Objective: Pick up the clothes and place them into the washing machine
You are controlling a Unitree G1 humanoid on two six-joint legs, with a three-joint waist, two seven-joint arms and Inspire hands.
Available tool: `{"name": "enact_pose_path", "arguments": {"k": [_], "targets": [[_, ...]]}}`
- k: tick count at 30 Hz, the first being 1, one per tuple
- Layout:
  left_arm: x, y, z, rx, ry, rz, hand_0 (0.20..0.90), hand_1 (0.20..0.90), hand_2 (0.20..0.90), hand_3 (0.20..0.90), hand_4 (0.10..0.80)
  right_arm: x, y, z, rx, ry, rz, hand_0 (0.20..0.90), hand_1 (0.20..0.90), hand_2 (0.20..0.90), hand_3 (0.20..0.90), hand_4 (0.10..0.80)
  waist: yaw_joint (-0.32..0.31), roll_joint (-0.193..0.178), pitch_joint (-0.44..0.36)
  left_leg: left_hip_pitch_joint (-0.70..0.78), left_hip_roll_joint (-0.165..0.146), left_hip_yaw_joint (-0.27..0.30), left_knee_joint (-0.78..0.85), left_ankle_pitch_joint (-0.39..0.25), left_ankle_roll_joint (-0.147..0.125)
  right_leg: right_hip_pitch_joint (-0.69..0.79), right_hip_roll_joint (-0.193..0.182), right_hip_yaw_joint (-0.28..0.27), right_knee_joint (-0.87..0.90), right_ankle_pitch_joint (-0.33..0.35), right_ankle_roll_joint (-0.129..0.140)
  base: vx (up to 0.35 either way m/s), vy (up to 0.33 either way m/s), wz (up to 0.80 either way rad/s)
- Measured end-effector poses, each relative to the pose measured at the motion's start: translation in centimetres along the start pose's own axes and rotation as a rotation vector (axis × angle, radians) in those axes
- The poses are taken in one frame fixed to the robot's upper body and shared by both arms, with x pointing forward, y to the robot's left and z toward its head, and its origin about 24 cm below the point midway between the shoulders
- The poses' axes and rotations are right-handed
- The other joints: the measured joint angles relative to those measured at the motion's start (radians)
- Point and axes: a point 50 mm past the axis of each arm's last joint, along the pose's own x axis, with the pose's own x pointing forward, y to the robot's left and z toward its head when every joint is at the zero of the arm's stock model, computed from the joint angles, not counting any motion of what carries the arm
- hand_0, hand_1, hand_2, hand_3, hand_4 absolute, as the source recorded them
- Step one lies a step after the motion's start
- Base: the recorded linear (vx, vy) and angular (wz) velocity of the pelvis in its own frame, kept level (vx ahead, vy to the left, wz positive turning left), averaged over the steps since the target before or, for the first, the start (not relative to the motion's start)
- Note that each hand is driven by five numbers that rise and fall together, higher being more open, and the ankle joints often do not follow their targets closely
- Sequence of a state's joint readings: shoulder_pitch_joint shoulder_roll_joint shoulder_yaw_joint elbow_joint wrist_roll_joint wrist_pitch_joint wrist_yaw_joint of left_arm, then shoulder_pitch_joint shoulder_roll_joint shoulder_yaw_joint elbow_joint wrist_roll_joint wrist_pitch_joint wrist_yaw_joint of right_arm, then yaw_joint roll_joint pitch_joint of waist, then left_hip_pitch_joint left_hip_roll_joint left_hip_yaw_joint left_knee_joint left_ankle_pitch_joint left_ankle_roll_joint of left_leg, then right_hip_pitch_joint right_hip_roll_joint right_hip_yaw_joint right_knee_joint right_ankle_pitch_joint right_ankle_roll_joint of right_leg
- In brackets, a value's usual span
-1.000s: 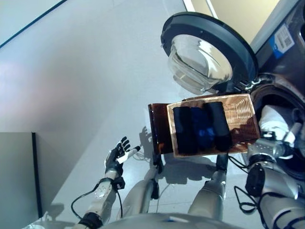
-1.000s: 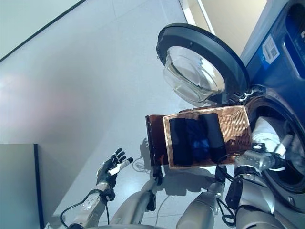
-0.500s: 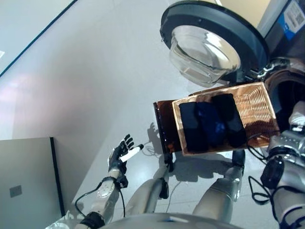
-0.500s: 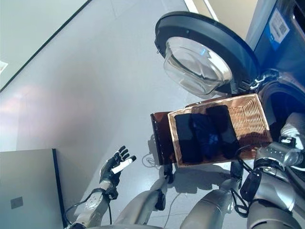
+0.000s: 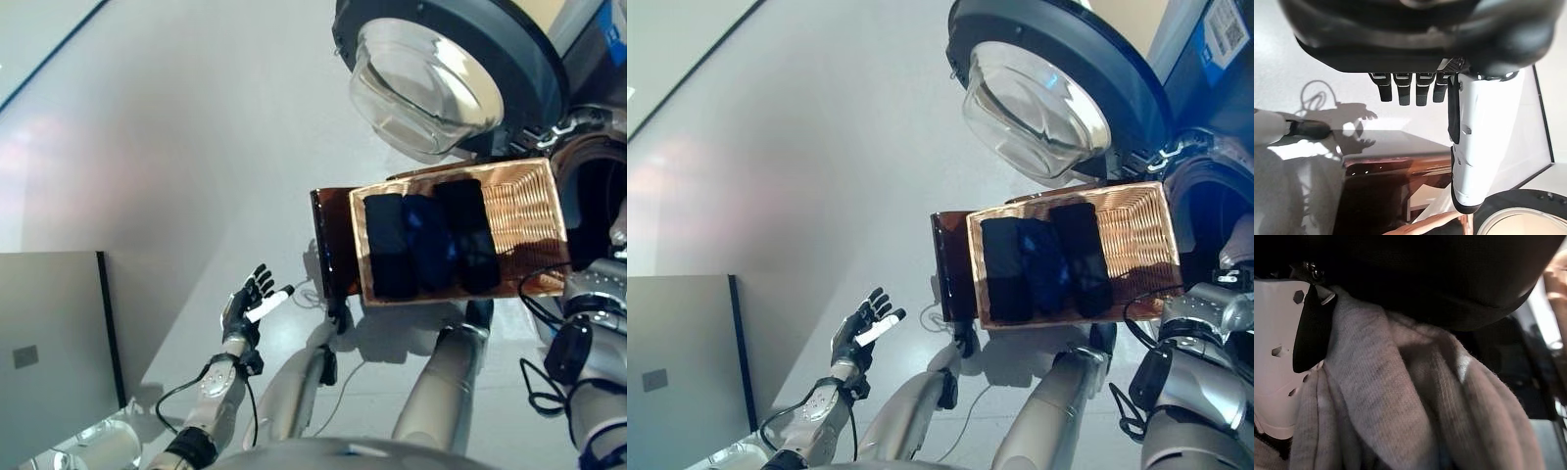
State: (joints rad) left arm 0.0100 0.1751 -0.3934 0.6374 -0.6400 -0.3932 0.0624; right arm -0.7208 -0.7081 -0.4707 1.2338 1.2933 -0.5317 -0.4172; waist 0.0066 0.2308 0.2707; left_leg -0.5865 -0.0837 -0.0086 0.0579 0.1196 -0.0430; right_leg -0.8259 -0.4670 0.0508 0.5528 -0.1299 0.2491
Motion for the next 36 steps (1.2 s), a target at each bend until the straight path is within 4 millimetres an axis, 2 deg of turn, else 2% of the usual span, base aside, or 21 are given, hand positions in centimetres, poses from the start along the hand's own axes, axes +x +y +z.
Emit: {"name": "enact_pose_path", "arguments": {"k": [2, 6, 10, 13, 18, 19, 20, 27, 36], "targets": [[0.1, 0.0, 0.1, 0.0, -0.006, -0.001, 0.9, 0.9, 0.9, 0.9, 0.8, -0.1, 0.5, 0.1, -0.02, -0.01, 0.023, 0.2, 0.2, 0.2, 0.2, 0.3, -0.003, -0.012, 0.009, -0.017, 0.001, 0.007, 0.018, -0.008, -0.001, -0.02, 0.004, 0.013, 0.012, 0.0, 0.0, 0.0, 0.005, -0.04], [0.4, 0.4, 0.7, -0.009, -0.03, 0.019, 0.9, 0.9, 0.9, 0.9, 0.8, 0.1, 1.7, 1.2, -0.008, -0.034, 0.047, 0.2, 0.2, 0.2, 0.2, 0.3, -0.001, -0.013, 0.015, -0.048, 0.0, 0.01, 0.046, -0.019, -0.001, -0.044, 0.005, 0.021, 0.022, 0.0, 0.0, 0.0, 0.0, 0.0], [0.4, 1.2, 1.2, 0.013, -0.041, 0.033, 0.9, 0.9, 0.9, 0.9, 0.8, 0.4, 3.3, 3.0, 0.058, -0.065, 0.034, 0.2, 0.2, 0.2, 0.2, 0.3, 0.008, -0.007, 0.011, -0.052, -0.004, 0.013, 0.046, -0.019, 0.0, -0.056, 0.004, 0.034, 0.023, -0.001, -0.001, 0.032, 0.036, -0.02], [0.4, 1.4, 1.6, 0.02, -0.056, 0.028, 0.9, 0.9, 0.9, 0.9, 0.8, 0.9, 3.5, 4.5, 0.085, -0.094, 0.011, 0.2, 0.2, 0.2, 0.2, 0.3, 0.01, -0.006, 0.01, -0.054, -0.006, 0.014, 0.049, -0.02, -0.001, -0.058, 0.004, 0.04, 0.032, -0.003, 0.003, 0.006, 0.025, 0.04], [0.6, 0.8, 2.2, 0.011, -0.083, 0.008, 0.9, 0.9, 0.9, 0.9, 0.8, 1.1, 3.4, 5.0, 0.105, -0.11, -0.007, 0.2, 0.2, 0.2, 0.2, 0.3, 0.008, -0.004, 0.009, -0.075, -0.005, 0.014, 0.087, -0.034, -0.003, -0.074, 0.005, 0.048, 0.057, -0.014, -0.004, -0.001, 0.0, 0.01], [0.6, 0.8, 2.3, 0.011, -0.084, 0.007, 0.9, 0.9, 0.9, 0.9, 0.8, 1.1, 3.3, 5.0, 0.107, -0.107, -0.015, 0.48, 0.48, 0.48, 0.48, 0.5, 0.009, -0.002, 0.008, -0.078, -0.004, 0.014, 0.094, -0.036, -0.005, -0.074, 0.006, 0.048, 0.06, -0.016, -0.008, 0.0, 0.0, 0.0], [0.6, 0.8, 2.3, 0.011, -0.084, 0.007, 0.9, 0.9, 0.9, 0.9, 0.8, 1.1, 3.2, 4.9, 0.107, -0.105, -0.021, 0.9, 0.9, 0.9, 0.9, 0.8, 0.01, -0.001, 0.007, -0.079, -0.003, 0.014, 0.1, -0.038, -0.005, -0.074, 0.006, 0.048, 0.064, -0.018, -0.009, 0.0, 0.0, 0.0], [0.5, 0.8, 2.2, 0.011, -0.082, 0.008, 0.9, 0.9, 0.9, 0.9, 0.8, 1.4, 2.1, 4.6, 0.111, -0.088, -0.074, 0.9, 0.9, 0.9, 0.9, 0.8, 0.011, 0.0, 0.006, -0.082, -0.002, 0.012, 0.115, -0.039, -0.007, -0.073, 0.007, 0.05, 0.073, -0.02, -0.012, 0.0, 0.0, 0.0], [0.5, 0.8, 2.2, 0.011, -0.081, 0.007, 0.9, 0.9, 0.9, 0.9, 0.8, 1.4, 1.9, 4.5, 0.099, -0.093, -0.075, 0.9, 0.9, 0.9, 0.9, 0.8, 0.011, 0.001, 0.005, -0.082, 0.0, 0.01, 0.124, -0.039, -0.007, -0.065, 0.009, 0.045, 0.077, -0.016, -0.005, 0.001, 0.0, 0.0]]}}
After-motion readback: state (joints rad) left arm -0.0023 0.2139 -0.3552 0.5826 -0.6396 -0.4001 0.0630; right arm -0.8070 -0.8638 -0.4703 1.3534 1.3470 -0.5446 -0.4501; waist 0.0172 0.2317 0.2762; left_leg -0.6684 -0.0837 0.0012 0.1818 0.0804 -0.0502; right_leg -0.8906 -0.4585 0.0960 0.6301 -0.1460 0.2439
